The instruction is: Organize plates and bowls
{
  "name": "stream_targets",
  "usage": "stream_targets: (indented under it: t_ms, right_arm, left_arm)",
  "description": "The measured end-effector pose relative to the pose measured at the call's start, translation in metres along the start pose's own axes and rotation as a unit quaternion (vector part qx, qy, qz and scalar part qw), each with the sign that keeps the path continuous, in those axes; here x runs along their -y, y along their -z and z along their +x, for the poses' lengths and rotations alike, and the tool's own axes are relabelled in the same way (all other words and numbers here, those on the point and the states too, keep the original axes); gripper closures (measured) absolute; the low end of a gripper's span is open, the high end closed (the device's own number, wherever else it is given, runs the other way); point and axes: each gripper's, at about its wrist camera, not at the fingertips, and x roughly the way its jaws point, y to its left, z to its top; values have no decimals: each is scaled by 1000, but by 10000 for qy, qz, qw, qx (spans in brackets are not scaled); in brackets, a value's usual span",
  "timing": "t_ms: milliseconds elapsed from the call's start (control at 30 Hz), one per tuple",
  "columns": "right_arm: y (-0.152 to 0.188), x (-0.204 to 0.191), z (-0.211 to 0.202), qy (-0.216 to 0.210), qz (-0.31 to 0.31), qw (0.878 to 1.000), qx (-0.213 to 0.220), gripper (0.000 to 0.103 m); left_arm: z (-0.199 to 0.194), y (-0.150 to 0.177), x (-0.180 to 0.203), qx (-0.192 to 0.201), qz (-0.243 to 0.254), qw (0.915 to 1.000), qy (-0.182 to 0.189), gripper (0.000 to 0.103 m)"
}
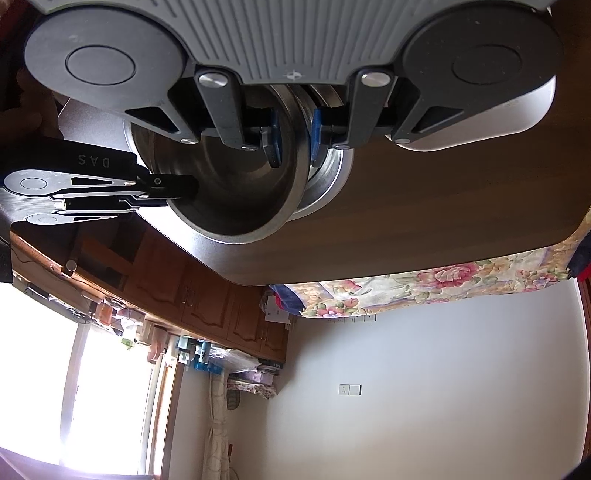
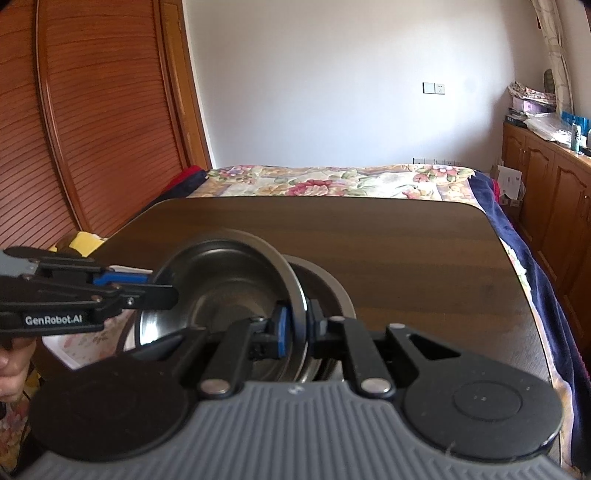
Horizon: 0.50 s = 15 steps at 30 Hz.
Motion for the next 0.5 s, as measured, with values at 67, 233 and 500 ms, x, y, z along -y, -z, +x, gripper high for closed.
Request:
stream_targets:
  t_ms: [67,233,500]
  right_arm:
    - [1,0,1,9,-4,10000,1,90]
    - [2,-1,1,31,-11,10000,44,90]
    - [3,-2,-4,105,-147,9996,205,89]
  left_arm:
    - [0,0,1,2,3,10000,-18,60]
    - [2,0,3,-4,-5,10000,-35,60]
    - [-2,1,3,72,14,9999,-70,60]
